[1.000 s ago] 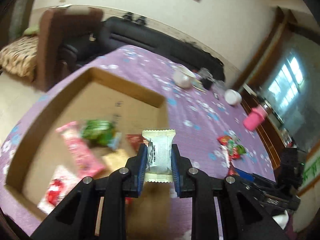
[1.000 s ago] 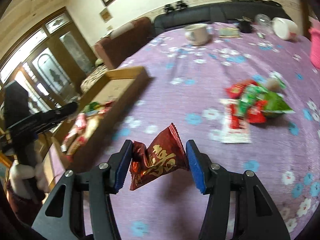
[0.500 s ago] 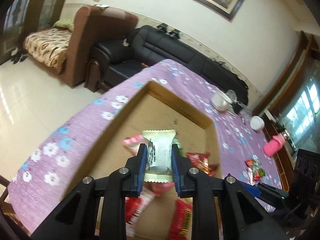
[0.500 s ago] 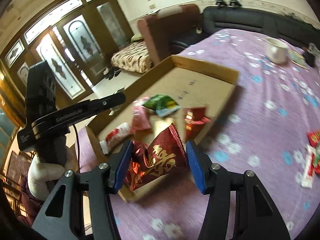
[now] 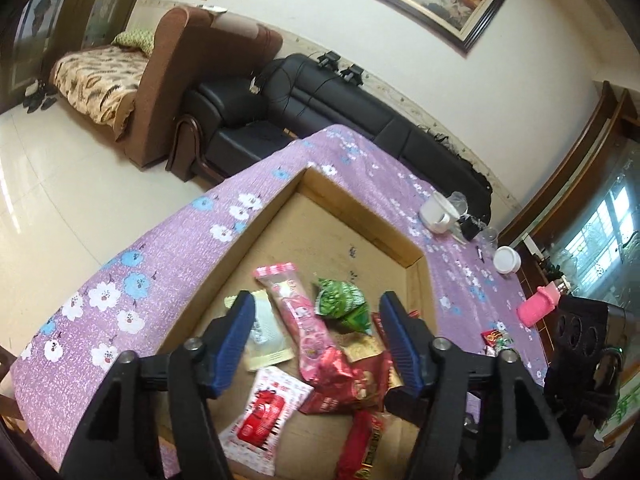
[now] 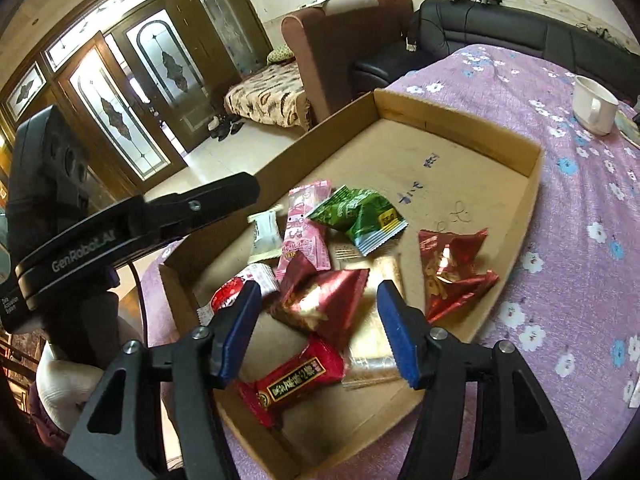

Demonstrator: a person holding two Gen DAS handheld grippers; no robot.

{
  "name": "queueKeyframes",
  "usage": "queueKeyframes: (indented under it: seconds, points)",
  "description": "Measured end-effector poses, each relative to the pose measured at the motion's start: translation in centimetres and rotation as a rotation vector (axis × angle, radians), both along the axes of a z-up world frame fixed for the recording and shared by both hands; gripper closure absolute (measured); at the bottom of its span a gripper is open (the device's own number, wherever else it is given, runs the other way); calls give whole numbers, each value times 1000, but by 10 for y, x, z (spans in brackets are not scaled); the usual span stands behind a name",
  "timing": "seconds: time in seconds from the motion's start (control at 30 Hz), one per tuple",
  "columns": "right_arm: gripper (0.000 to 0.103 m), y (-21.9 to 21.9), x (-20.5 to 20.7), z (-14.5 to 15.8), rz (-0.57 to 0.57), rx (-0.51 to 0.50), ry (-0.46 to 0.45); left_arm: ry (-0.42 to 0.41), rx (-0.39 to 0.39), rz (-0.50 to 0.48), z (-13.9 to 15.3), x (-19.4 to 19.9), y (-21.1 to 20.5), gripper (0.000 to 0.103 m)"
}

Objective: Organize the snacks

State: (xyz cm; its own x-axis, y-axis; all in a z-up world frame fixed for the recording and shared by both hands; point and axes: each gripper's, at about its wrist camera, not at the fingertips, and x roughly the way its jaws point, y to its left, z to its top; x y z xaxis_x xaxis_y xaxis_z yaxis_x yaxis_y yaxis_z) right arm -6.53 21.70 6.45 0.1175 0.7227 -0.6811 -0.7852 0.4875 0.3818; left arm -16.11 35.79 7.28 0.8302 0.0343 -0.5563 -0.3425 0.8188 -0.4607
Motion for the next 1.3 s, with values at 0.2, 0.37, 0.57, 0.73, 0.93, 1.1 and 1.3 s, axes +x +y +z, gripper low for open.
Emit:
queueKeyframes:
  seconds: [0.2, 0.37, 0.57, 0.73, 0.93, 1.1, 1.3]
  points:
    - [40, -55, 2, 7, -72, 70, 21, -68, -13, -75, 17, 0, -31, 25]
    - [39, -144, 21, 4, -227, 100, -29, -177, -73, -256, 30, 2, -68, 23]
    - [37, -285, 82, -19, -584, 34, 57, -25, -49, -433, 18, 37, -139, 23]
    - [37, -347, 112, -33, -725, 26, 108, 84, -69, -536, -12, 58, -192, 23]
    - [37, -329, 136, -37, -683, 58, 111, 183, 37, -598, -29, 65, -245, 23]
    - [37, -305, 152, -53, -665, 20, 100, 240, 134, -603, -38, 70, -265, 23]
    - [65, -297, 146, -66, -615, -7, 94, 291, 152, -593, -53, 78, -272, 23]
